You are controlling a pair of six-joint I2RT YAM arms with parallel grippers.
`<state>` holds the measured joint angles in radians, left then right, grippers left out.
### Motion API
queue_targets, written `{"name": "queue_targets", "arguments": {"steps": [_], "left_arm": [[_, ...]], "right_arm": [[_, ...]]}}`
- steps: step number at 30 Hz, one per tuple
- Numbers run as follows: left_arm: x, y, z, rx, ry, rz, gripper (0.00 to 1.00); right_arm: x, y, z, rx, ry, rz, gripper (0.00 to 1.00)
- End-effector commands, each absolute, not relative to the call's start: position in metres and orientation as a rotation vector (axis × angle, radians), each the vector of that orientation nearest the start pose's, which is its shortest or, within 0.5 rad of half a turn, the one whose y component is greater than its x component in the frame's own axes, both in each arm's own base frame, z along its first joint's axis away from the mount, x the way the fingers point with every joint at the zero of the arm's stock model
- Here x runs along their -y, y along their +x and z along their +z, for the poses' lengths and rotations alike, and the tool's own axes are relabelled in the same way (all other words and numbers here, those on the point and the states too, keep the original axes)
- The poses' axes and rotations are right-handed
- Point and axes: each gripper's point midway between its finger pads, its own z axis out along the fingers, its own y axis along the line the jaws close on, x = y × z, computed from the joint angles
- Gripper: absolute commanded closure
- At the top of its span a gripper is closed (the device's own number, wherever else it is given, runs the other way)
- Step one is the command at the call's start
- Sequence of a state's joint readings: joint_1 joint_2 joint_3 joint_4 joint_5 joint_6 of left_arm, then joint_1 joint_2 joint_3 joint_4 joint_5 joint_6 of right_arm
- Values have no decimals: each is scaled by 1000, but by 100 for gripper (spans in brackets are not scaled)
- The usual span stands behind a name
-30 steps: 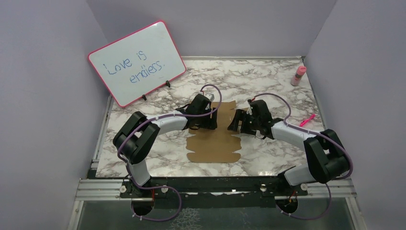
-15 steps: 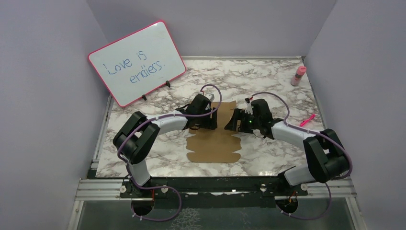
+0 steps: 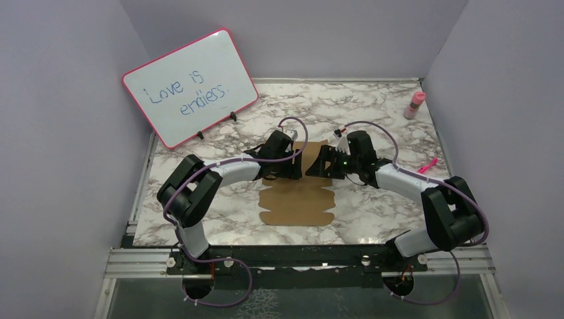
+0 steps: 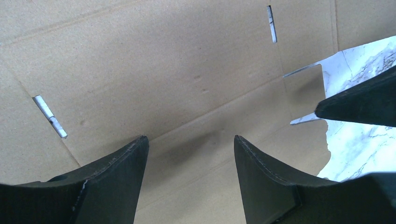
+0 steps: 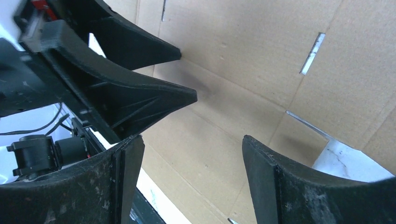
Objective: Fold the paper box
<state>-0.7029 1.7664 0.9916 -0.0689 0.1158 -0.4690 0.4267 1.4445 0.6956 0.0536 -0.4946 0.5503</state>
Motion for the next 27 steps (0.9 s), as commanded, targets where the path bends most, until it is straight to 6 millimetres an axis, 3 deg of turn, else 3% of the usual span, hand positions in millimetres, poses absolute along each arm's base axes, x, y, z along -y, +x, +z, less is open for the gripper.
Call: {"name": "queue_targets", "arguments": {"steps": [1,7,10,19,27], "left_arm": [[293,268,-1,-2643,371,-624,31],[292,268,0,-2640,372,-623,31],[292,268,-1,-2643,375,-619,31],[292,268,0,-2640,375,-618,31],[293,268,-1,-2645,374,-622,31]], "right_arm": [[-245,277,81,-2409,-141,1082,19],[-197,292,70,-2446,2,692,18],[-189,292,62,-2460,19,632,17],[-195,286,34,-2509,29,674,17],[-220,280,47,-2459,-86,878,20]]}}
